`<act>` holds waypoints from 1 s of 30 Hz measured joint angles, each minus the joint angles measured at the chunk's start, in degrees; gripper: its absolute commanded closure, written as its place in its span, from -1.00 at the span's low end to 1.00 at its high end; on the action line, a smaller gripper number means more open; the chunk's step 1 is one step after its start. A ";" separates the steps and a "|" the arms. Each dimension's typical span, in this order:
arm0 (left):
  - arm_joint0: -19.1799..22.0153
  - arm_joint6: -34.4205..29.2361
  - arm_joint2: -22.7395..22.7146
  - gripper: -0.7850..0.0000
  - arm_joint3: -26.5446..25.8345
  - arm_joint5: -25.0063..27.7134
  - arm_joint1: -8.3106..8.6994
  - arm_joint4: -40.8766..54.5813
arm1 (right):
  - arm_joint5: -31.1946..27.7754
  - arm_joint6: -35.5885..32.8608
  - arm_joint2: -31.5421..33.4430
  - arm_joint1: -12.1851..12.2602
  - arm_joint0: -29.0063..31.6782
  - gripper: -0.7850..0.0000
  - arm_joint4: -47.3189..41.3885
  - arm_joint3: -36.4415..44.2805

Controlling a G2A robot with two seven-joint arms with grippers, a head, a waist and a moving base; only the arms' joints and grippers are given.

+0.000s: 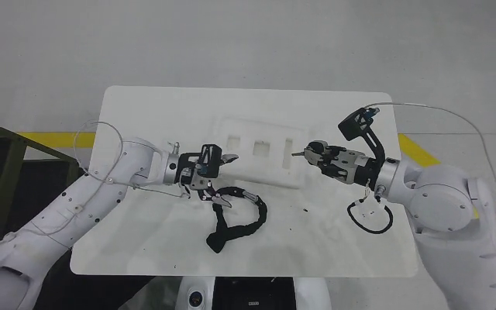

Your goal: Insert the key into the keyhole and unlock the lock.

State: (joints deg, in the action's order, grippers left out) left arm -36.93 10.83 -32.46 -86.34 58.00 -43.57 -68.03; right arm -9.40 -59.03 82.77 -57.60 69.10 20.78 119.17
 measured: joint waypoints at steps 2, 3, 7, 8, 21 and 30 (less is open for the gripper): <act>0.48 -0.49 1.46 -1.00 -0.21 0.00 0.16 -0.79 | 0.00 0.00 0.00 0.00 0.00 1.00 0.00 0.00; 0.79 -0.45 2.00 -1.00 -0.27 0.00 0.20 -1.02 | 0.00 0.00 0.00 0.00 0.00 1.00 0.00 0.00; 1.15 -0.09 2.56 -1.00 -0.20 0.00 0.24 -1.10 | 0.00 0.00 0.00 0.00 0.00 1.00 0.00 0.00; 1.13 -0.09 2.53 -1.00 -0.20 0.00 0.24 -1.09 | 0.00 0.00 0.00 0.00 0.00 1.00 0.00 0.00; 0.12 -2.34 2.00 -1.00 -0.91 -0.29 0.19 -1.53 | 0.00 0.00 0.00 0.00 0.00 1.00 0.00 0.00; 3.27 -8.30 8.26 -1.00 -3.65 0.00 -1.51 -4.66 | 0.00 0.00 0.00 0.00 0.00 1.00 0.00 0.00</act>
State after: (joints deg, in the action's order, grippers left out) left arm -33.66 2.52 -24.21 -90.00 58.00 -45.08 -72.69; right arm -9.40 -59.03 82.77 -57.60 69.10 20.78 119.17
